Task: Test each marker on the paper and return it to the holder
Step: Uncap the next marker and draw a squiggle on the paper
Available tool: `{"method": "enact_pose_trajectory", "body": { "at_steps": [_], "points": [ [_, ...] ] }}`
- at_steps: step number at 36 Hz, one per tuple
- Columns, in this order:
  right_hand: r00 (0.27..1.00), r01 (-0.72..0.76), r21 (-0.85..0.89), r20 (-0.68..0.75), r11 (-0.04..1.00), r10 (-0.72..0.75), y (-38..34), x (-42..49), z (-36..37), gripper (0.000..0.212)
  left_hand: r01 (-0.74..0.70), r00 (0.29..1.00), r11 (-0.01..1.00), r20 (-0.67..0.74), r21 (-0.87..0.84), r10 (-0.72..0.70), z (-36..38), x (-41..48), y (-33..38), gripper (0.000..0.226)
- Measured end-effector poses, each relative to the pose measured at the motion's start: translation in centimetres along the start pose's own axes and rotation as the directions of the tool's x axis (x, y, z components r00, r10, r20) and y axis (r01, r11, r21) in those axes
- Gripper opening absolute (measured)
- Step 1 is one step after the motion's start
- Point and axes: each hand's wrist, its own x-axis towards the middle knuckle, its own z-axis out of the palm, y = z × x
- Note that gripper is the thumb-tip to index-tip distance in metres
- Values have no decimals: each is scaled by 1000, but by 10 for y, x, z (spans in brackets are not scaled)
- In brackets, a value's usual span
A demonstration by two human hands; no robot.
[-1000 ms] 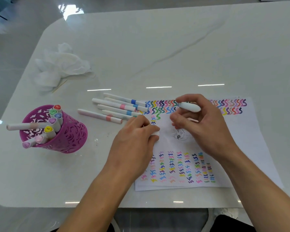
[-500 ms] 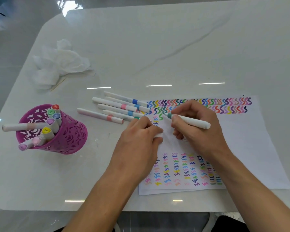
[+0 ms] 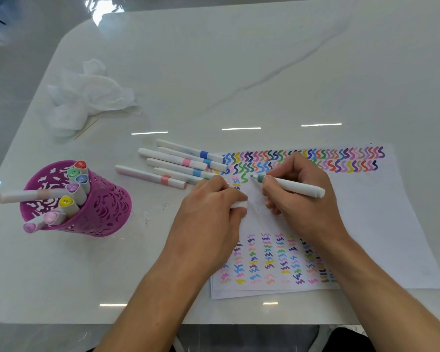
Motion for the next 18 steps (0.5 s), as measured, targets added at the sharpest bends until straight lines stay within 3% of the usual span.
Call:
{"method": "enact_pose_trajectory", "body": {
  "at_steps": [18],
  "points": [
    [1000,10,-77,6,997,-9,-4,-1,1,12,24,1000,1000,-7,11,-24,2,1,2,24]
  ]
}}
